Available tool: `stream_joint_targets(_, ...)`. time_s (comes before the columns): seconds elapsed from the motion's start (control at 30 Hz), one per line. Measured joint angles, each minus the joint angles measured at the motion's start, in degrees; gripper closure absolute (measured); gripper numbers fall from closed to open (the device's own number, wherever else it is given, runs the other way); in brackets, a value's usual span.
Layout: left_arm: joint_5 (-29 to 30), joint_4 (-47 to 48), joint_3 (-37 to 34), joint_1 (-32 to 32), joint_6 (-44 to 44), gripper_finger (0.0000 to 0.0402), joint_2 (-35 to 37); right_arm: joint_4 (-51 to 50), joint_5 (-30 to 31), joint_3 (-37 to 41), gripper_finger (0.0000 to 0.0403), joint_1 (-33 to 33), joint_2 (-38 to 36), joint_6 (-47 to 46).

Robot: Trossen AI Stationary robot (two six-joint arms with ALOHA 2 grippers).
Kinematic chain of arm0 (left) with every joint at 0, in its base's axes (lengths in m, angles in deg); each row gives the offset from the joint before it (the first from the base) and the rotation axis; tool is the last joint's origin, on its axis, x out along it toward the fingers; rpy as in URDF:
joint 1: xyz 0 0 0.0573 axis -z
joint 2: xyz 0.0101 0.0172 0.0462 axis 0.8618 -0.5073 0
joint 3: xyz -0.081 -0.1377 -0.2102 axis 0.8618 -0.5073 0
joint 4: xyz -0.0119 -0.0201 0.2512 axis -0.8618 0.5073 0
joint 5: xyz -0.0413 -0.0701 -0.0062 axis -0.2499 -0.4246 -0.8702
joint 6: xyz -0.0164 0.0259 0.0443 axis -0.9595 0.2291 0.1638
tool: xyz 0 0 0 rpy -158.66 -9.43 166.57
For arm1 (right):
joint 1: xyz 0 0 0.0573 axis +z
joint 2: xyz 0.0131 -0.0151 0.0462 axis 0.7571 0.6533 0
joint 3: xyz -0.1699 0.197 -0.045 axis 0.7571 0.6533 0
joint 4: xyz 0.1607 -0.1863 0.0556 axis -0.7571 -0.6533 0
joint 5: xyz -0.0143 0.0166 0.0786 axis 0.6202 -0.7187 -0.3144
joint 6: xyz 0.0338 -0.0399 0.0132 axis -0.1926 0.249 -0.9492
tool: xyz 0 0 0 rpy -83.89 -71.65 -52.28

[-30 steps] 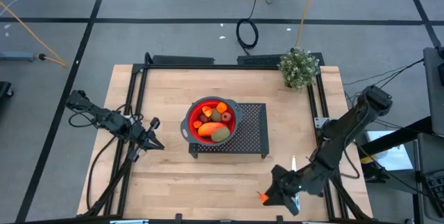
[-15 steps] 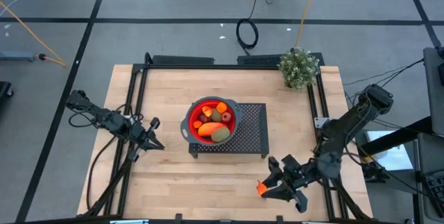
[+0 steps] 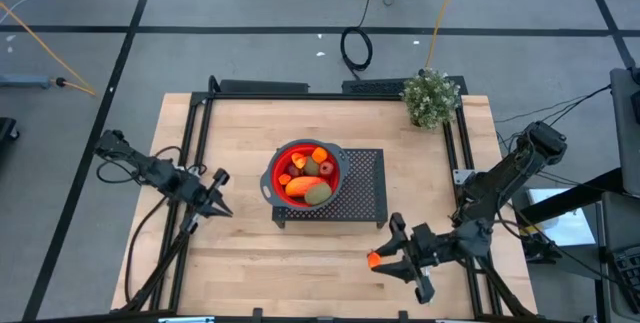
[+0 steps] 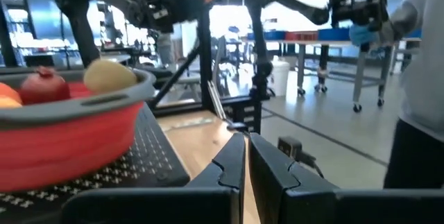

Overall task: Pick & Place Fruit
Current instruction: Put the orange pear into the bowl on the shelf

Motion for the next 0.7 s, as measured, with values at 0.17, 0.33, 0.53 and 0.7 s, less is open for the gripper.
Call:
stream_joint_targets(0.17,-0.5,-1.2,0.0,0.0,-0.4,0.0382,0.0,-0.8,5.4,0.0,0.0297,0.0,0.0,12.6)
stream_joint_targets(0.33,-0.5,-1.2,0.1,0.0,-1.5,0.0382,0.0,-0.7,9.0,0.0,0.0295,-0.5,0.0,27.4)
stream_joint_targets(0.53,-0.6,-2.1,0.1,0.0,-1.9,0.0382,0.0,-0.5,8.9,0.0,0.0296,-2.9,0.0,42.2)
stream_joint_targets(0.7,-0.5,-2.8,0.1,0.0,-1.8,0.0382,0.0,-0.6,8.9,0.0,0.0296,-5.4,0.0,48.0)
